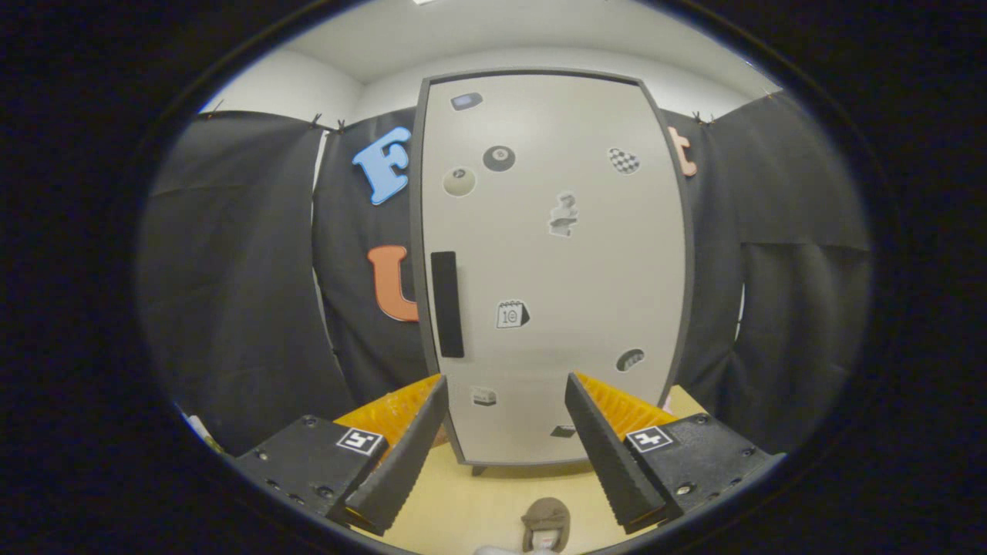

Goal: Open the shoe cabinet door, grab the shoes and put them into the shoe cabinet, then close the shoe cabinet door.

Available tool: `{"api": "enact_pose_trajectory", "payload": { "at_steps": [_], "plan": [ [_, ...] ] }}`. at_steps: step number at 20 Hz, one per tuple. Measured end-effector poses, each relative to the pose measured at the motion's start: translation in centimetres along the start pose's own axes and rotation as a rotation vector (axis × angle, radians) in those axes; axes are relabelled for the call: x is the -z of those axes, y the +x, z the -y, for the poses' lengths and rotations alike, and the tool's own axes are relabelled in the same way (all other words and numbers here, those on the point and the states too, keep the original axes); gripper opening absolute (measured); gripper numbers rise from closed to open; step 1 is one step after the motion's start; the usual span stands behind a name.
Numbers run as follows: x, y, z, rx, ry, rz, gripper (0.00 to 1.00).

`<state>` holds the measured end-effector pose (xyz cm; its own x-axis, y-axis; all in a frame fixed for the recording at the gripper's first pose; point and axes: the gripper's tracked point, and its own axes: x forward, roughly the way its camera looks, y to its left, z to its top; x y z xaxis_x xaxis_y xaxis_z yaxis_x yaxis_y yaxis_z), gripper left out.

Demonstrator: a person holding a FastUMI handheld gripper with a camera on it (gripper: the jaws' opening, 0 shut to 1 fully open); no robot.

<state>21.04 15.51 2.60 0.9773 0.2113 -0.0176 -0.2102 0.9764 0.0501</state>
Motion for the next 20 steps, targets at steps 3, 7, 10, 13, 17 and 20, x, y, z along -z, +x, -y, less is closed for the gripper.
{"api": "enact_pose_trajectory", "payload": {
  "at_steps": [3, 7, 10, 13, 17, 20],
  "plan": [
    [-0.4, 4.8, -2.1, -0.035, 0.016, -0.015, 0.99],
    [-0.2, 10.1, -3.2, -0.032, 0.044, -0.062, 0.99],
    [-0.5, 12.5, -3.4, -0.022, 0.059, -0.064, 0.99],
    [-0.1, 13.7, -4.4, -0.052, 0.053, -0.086, 0.86],
    [-1.0, 14.4, -5.0, -0.054, 0.017, -0.055, 0.68],
    [-1.3, 14.6, -4.6, -0.020, 0.018, -0.027, 0.47]
  ]
}}
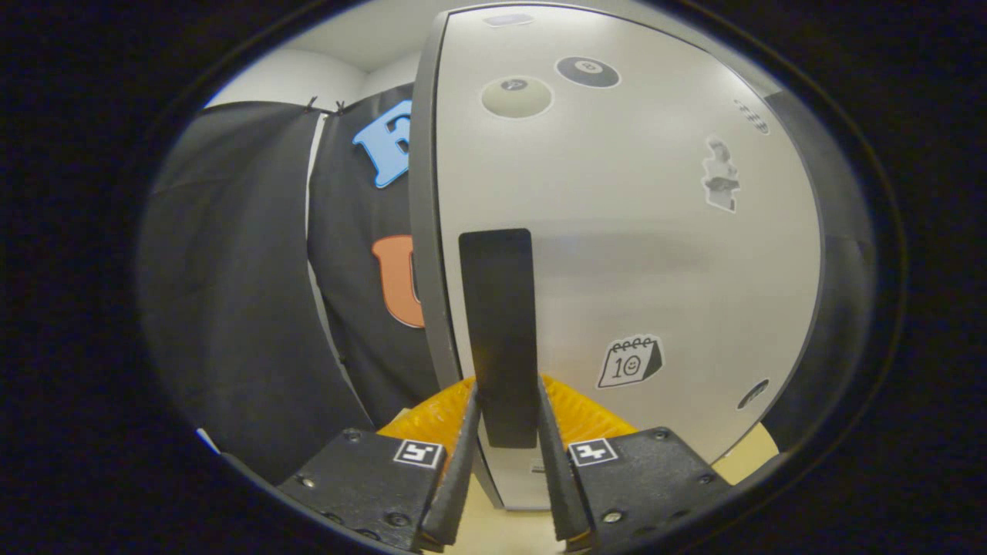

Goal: Open the shoe cabinet door, grab the shoes and put them into the shoe cabinet, then close the shoe cabinet door.

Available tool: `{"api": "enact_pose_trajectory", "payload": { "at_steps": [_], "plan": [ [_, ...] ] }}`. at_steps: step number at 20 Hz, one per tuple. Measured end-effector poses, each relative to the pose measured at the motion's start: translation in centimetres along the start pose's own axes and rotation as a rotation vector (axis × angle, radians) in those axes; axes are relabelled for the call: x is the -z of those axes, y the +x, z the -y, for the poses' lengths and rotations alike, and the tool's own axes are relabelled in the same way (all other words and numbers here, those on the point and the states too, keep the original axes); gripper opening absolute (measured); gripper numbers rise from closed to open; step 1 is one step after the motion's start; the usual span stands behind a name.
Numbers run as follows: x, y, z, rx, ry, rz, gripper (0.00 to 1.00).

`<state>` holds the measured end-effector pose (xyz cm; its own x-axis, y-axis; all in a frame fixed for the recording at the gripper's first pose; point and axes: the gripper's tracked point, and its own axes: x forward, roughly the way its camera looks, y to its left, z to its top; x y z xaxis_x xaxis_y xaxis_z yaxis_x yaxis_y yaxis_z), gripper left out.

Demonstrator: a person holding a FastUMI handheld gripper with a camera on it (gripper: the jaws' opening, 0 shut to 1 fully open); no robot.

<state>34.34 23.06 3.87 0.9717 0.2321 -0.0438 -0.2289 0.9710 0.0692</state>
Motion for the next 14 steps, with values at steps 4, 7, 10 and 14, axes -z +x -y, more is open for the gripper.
{"api": "enact_pose_trajectory", "payload": {
  "at_steps": [4, 7, 10, 14],
  "plan": [
    [0.1, -0.2, 0.2, -0.009, -0.026, -0.008, 0.36],
    [0.3, -0.9, 0.2, -0.030, -0.030, -0.017, 0.33],
    [0.5, -2.6, 0.1, -0.041, -0.040, -0.017, 0.32],
    [0.7, -7.2, 0.7, -0.053, -0.051, -0.012, 0.30]
  ]
}}
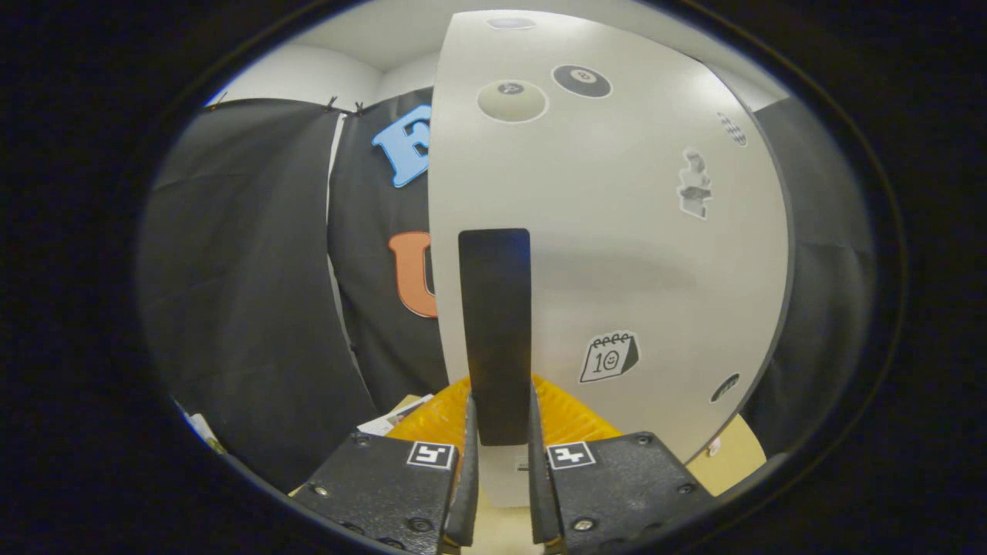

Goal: Open the shoe cabinet door, grab the shoes and put them into the shoe cabinet, then close the shoe cabinet door.

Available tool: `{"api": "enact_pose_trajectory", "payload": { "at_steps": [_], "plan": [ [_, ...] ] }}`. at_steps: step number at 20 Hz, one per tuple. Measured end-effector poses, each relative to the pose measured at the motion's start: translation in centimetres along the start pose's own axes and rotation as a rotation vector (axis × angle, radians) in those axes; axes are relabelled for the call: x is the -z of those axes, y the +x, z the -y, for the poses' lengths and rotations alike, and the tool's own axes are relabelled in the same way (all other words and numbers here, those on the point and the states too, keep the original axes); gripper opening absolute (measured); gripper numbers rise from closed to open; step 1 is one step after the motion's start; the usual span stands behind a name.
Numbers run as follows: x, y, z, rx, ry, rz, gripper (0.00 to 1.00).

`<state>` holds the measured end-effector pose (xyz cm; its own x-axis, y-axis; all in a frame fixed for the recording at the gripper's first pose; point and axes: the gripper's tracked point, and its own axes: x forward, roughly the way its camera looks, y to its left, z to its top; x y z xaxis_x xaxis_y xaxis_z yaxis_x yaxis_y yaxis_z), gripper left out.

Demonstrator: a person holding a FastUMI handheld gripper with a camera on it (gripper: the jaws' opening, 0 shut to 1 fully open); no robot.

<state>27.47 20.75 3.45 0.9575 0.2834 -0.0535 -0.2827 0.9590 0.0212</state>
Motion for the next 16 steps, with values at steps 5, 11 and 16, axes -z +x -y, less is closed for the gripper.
{"api": "enact_pose_trajectory", "payload": {
  "at_steps": [5, 11, 16],
  "plan": [
    [1.0, -6.2, 1.8, 0.003, -0.003, -0.004, 0.29],
    [2.6, -14.6, 5.6, 0.051, 0.006, 0.006, 0.27],
    [4.0, -20.4, 10.1, 0.108, 0.014, 0.015, 0.26]
  ]
}}
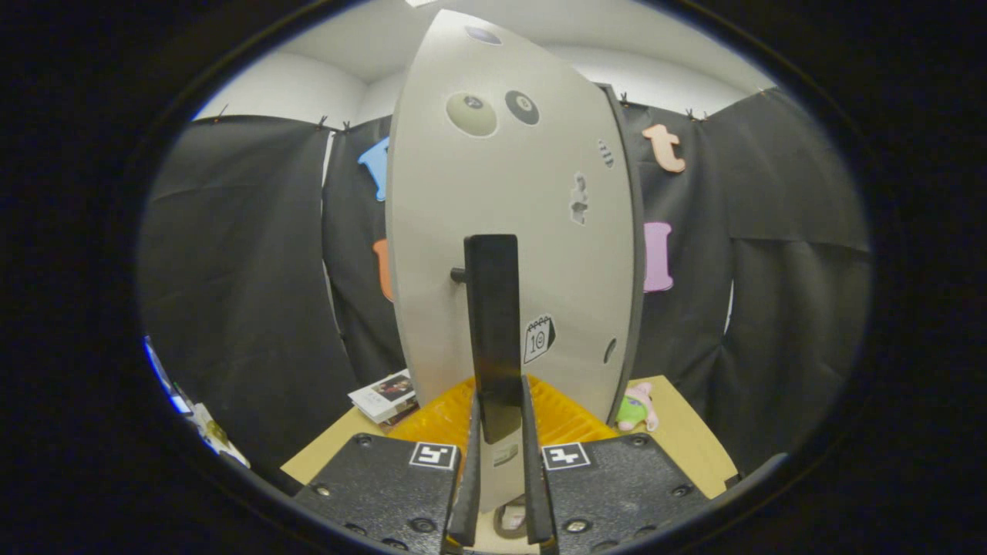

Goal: Open the shoe cabinet door, grab the shoes and put them into the shoe cabinet, then close the shoe cabinet door.

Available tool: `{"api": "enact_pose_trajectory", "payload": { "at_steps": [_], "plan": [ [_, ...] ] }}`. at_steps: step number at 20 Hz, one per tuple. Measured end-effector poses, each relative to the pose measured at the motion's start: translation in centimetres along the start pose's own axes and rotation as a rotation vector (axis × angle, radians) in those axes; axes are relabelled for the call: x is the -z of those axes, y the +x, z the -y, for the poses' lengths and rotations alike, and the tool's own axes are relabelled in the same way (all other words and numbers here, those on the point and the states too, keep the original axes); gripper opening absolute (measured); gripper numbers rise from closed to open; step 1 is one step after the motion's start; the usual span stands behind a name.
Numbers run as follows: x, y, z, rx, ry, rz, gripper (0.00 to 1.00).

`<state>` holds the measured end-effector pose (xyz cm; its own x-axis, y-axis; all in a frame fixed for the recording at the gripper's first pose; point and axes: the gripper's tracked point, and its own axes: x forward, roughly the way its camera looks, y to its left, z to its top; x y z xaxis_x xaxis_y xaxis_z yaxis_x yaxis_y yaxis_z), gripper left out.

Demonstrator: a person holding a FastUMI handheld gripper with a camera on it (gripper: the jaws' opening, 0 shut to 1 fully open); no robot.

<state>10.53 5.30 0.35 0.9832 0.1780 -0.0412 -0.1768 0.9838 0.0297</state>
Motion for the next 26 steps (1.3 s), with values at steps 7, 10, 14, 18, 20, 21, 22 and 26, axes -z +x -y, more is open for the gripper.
{"api": "enact_pose_trajectory", "payload": {
  "at_steps": [7, 10, 14, 18, 20, 21, 22, 26],
  "plan": [
    [-0.2, -3.6, 5.9, 0.055, 0.042, -0.004, 0.17],
    [-0.1, -4.5, 8.0, 0.090, 0.008, -0.002, 0.14],
    [0.0, -6.4, 11.6, 0.154, 0.031, -0.002, 0.11],
    [-0.1, -6.7, 16.1, 0.247, -0.042, -0.007, 0.06],
    [-0.3, -6.8, 17.2, 0.250, -0.024, 0.001, 0.06],
    [-0.5, -6.8, 17.8, 0.241, 0.005, 0.003, 0.05],
    [-0.4, -6.8, 18.5, 0.237, 0.031, 0.000, 0.05],
    [-0.1, -6.6, 19.3, 0.213, 0.057, -0.021, 0.05]
  ]
}}
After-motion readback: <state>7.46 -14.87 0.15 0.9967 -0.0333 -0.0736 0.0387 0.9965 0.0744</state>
